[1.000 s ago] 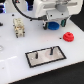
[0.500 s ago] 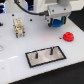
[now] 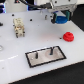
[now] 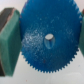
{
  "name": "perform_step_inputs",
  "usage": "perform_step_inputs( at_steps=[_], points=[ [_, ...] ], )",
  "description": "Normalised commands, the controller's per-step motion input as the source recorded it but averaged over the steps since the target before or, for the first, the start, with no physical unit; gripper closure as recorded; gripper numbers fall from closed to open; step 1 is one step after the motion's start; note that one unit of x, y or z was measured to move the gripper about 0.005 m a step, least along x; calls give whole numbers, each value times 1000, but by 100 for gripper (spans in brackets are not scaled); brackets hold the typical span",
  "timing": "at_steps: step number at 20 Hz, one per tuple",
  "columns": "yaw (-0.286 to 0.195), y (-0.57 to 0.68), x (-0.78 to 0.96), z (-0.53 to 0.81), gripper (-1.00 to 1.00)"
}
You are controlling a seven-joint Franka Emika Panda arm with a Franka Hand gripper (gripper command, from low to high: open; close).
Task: Insert the blue gear onto the right peg, followed by the red gear
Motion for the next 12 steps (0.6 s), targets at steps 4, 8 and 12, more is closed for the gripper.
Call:
perform_step_inputs(
  at_steps=[4,8,12],
  points=[
    [0,-263,826,414,100],
    [0,-244,835,377,100],
    [0,-188,856,354,100]
  ],
)
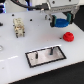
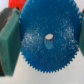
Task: Insert the blue gear onto the right peg, followed by the red gear
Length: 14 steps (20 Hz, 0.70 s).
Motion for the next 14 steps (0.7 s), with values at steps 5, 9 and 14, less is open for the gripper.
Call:
perform_step_inputs(
  at_steps=[5,9,14],
  points=[
    [0,-176,857,311,100],
    [0,-247,799,254,100],
    [0,-317,697,158,100]
  ],
)
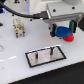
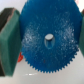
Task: Insert the blue gear onto the right peg, followed by the red gear
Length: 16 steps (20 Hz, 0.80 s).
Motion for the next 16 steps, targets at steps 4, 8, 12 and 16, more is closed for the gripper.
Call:
perform_step_inputs(
  at_steps=[4,8,12,16],
  points=[
    [0,-337,597,34,100],
    [0,-281,499,0,100],
    [0,-30,293,-9,100],
    [0,-169,239,-125,100]
  ],
)
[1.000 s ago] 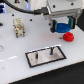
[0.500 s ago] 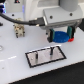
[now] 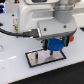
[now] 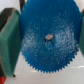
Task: Insert the blue gear onto the right peg, followed by the red gear
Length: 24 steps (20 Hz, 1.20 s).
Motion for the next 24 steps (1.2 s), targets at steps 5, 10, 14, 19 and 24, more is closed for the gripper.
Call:
perform_step_inputs(
  at_steps=[5,10,14,19,24],
  points=[
    [0,-291,269,-167,100],
    [0,-38,366,206,100],
    [0,-51,336,-84,100],
    [0,-122,268,-335,100],
    [0,23,160,33,-100]
  ],
)
